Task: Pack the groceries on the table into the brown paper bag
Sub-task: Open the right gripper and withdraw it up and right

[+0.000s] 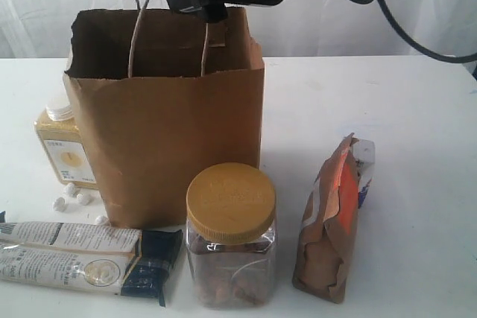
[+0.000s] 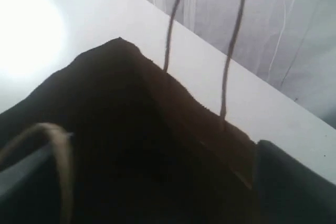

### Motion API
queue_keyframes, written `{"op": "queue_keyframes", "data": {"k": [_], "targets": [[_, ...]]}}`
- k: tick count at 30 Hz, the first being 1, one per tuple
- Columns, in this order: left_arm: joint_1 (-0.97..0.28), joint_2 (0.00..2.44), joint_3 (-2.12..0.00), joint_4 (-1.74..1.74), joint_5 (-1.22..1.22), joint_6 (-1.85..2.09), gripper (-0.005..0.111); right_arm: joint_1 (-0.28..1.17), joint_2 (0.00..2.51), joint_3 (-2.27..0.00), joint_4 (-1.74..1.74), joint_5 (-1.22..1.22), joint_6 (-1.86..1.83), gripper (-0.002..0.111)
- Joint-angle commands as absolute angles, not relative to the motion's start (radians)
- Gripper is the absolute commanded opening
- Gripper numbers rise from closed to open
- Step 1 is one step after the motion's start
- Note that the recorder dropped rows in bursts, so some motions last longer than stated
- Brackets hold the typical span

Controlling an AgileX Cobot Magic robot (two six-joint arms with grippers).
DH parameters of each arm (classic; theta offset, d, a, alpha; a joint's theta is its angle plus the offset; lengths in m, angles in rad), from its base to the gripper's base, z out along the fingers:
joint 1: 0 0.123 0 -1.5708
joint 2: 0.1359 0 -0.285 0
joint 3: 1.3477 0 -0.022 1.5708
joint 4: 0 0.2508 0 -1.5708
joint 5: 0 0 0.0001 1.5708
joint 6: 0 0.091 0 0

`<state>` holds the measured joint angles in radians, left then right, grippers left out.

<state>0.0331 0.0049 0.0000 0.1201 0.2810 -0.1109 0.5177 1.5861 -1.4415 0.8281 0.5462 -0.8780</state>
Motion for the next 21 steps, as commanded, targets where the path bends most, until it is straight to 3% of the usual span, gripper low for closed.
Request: {"op": "queue_keyframes", "data": {"k": [1,16,18,21], "targets": [[0.035,0.000,0.000,0.113,0.280,-0.109,0.000,0.517,1.555,-1.443,0.835,0.551,-0.847,0.083],[0.035,0.000,0.000,0.113,0.280,-0.109,0.000,0.517,1.343,-1.443,0.779,0.812,-0.785,0.083],[0.035,0.000,0.000,0.113,0.280,-0.109,0.000,0.517,1.286,-1.443,0.599,0.812,-0.780,0.082],[0.035,0.000,0.000,0.113,0.280,-0.109,0.000,0.517,1.249,-1.440,-0.188,0.863,-0.440,0.078]]}}
